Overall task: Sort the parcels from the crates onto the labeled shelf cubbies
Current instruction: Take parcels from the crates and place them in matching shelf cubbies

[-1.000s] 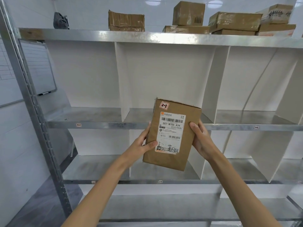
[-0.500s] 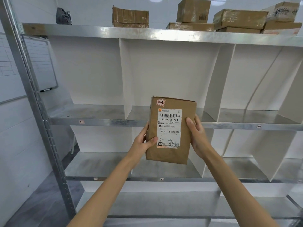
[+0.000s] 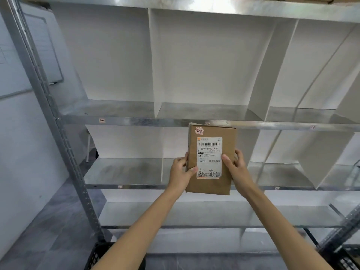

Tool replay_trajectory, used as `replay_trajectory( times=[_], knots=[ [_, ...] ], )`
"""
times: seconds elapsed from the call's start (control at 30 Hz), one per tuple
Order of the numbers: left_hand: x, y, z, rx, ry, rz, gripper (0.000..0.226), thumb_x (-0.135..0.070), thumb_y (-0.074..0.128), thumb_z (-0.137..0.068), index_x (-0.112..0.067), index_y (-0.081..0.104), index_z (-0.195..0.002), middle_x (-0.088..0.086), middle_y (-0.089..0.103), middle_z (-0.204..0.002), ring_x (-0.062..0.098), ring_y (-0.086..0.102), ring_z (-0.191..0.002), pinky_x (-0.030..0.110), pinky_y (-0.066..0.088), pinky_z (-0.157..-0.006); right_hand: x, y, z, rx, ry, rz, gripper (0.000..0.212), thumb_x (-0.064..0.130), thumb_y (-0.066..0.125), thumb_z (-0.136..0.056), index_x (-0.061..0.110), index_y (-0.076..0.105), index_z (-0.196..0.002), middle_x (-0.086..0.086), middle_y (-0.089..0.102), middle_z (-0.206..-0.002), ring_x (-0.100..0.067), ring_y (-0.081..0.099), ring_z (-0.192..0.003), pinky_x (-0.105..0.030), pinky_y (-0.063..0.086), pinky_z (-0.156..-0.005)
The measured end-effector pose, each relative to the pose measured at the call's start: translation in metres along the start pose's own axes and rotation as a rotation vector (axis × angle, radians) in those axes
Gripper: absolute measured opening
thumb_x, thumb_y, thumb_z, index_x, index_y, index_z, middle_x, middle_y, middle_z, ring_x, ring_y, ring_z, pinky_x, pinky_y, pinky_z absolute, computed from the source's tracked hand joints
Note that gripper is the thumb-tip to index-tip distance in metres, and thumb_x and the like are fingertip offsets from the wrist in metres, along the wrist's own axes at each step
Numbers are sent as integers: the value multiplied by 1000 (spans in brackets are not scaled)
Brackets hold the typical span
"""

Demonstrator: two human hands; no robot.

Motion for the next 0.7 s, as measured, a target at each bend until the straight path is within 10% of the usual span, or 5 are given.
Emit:
replay_trajectory(
  times=[0.7],
  knots=[
    [-72, 75, 12, -37, 187, -121, 48, -3, 71, -80, -15, 61, -125, 2, 65, -121, 16, 63, -109, 32, 50, -97, 56, -99, 33, -137, -216, 173, 45, 30, 53, -95, 23, 42, -138, 9, 62, -117, -8, 60, -105, -22, 54, -83]
  ],
)
Point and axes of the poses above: each hand's wrist, its own z-axis away from the middle knuckle, its own y-axis out of the palm, x = y × z, the point moved 4 cm from there along -z, towards the middle knuckle
